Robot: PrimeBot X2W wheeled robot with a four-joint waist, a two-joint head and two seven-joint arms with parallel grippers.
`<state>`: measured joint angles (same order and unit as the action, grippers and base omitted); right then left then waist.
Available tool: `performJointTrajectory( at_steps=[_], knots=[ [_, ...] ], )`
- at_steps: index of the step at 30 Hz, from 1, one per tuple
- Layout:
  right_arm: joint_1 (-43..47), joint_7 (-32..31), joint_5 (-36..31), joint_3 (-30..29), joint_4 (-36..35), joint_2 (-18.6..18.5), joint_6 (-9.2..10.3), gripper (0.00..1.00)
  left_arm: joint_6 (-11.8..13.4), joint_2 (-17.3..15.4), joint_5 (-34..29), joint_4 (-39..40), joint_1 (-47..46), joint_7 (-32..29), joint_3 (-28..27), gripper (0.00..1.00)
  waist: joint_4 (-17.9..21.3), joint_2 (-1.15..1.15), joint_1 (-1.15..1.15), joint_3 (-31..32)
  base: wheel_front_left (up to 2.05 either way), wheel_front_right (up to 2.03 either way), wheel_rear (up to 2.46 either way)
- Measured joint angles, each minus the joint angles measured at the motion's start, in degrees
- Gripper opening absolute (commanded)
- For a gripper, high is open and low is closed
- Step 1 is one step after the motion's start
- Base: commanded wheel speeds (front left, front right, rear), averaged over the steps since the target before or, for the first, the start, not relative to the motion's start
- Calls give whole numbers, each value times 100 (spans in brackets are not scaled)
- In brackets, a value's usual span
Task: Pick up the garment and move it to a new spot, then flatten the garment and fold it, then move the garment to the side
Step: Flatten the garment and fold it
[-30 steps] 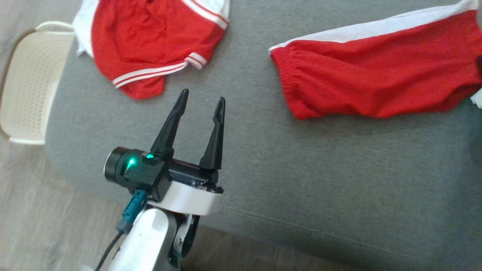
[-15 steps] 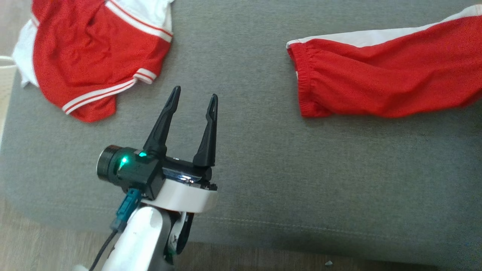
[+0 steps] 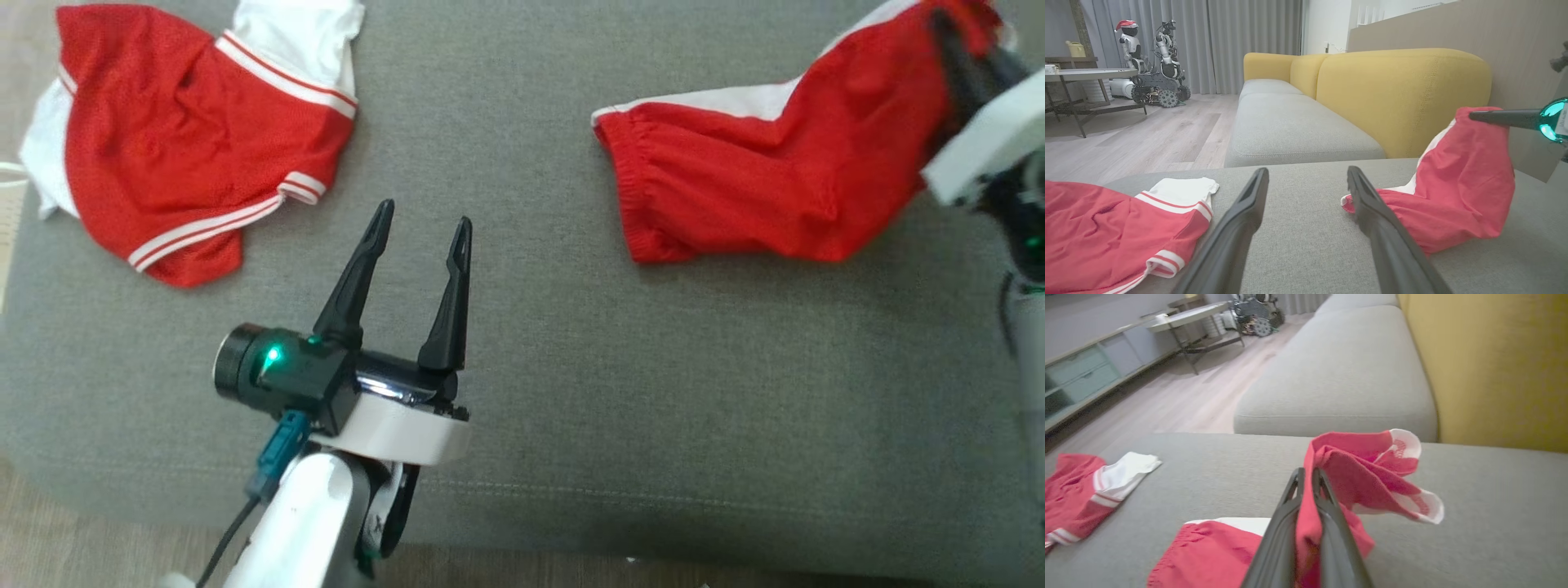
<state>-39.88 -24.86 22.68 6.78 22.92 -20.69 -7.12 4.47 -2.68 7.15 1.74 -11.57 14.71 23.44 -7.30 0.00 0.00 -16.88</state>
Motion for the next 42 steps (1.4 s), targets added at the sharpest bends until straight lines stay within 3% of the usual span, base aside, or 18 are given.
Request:
performJointTrajectory(
  at_steps=[11, 17, 18, 19, 25, 33, 39, 42],
  knots=[
    [592, -471, 347, 1551, -777, 178, 0, 0, 8, 0, 9, -34, 282, 1, 8, 100, -290, 0, 0, 295, 0, 0, 0],
    [797, -472, 434, 1976, -520, 501, 0, 0, 16, -1, 66, -26, 316, 1, 34, 100, -407, 0, 0, 334, 0, 0, 0],
    [826, -417, 432, 1971, -425, 567, 0, 64, 32, -1, 68, -26, 316, 1, 43, 100, -425, 0, 0, 331, 0, 0, 0],
    [867, -287, 377, 1862, -252, 722, 0, 100, 57, -1, 69, -27, 316, 1, 58, 100, -460, 0, 0, 327, 0, 0, 0],
    [1140, 276, 236, 1400, -450, 1022, 0, 100, 111, -1, 109, -19, 324, 0, 47, 100, -519, 0, 0, 369, 0, 0, 0],
    [1768, 1829, -234, 655, -1276, 757, 0, 100, 270, -3, 109, 183, 636, 0, -246, 100, -298, 0, 0, 595, 0, 0, 0],
    [2258, 3376, -482, 889, -1178, 620, -1, 100, 363, -8, 103, 279, 1031, 0, -627, 100, -48, 0, 0, 878, 0, 0, 0],
    [2456, 3779, -661, 902, -829, 605, -1, 100, 409, -12, 4, 328, 1323, 0, -781, 100, 67, 0, 0, 1035, 0, 0, 0]
  ],
)
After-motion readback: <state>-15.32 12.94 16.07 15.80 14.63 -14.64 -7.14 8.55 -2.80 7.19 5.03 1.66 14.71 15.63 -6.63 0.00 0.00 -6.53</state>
